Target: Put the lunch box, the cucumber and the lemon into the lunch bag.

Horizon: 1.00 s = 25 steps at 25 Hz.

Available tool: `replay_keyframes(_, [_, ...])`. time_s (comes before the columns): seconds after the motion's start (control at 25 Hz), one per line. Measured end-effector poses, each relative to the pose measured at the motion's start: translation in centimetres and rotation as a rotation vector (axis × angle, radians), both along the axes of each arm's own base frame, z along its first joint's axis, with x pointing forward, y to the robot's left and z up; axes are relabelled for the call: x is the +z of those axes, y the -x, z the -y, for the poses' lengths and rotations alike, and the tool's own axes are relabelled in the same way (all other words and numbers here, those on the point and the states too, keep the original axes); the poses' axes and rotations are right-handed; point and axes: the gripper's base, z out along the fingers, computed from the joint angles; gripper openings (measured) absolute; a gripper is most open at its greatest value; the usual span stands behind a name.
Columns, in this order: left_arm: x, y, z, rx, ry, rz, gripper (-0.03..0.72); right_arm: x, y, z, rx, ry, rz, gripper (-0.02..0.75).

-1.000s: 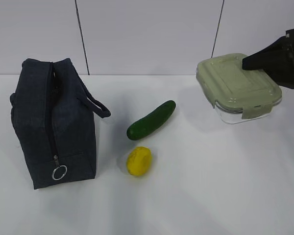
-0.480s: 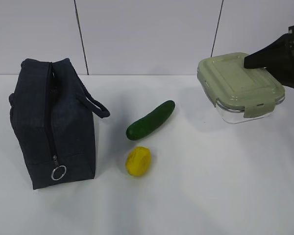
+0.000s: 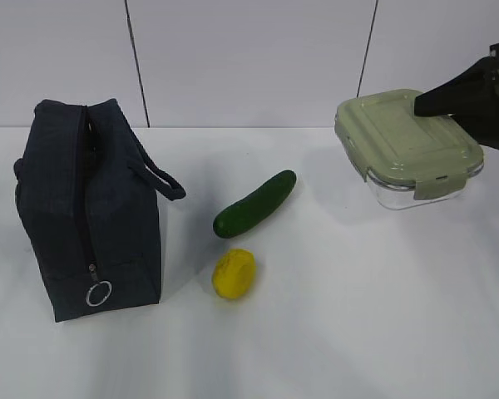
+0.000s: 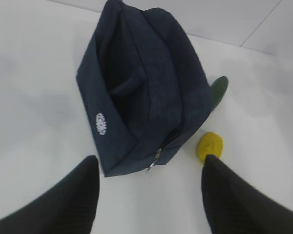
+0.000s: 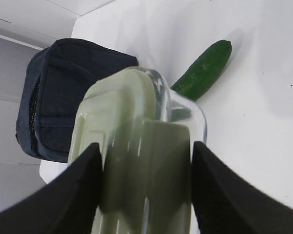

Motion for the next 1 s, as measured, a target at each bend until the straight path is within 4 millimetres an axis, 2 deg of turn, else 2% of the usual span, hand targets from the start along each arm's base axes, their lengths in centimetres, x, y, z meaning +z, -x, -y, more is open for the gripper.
replay_keyframes(0.16, [0.0,-5.2,0.3,0.017,0.060,-0.119,0.469,0.0,0.0,0.0,-0.002,0.001,0.000,0.432])
replay_keyframes(0.44, [0.3,-13.3,0.7,0.002,0.081,-0.188,0.470,0.1,0.0,0.0,-0.004,0.002,0.001,0.432])
replay_keyframes(0.56, [-0.6,-16.5,1.0,-0.015,0.095,-0.231,0.470,0.1,0.0,0.0,-0.006,0.003,0.002,0.431])
replay_keyframes(0.76, [-2.4,-20.1,1.4,-0.028,0.127,-0.293,0.470,0.1,0.0,0.0,-0.006,0.003,0.002,0.431])
replay_keyframes(1.0, [-4.6,-22.9,1.7,-0.038,0.154,-0.348,0.470,0.1,0.0,0.0,-0.007,0.001,0.002,0.431])
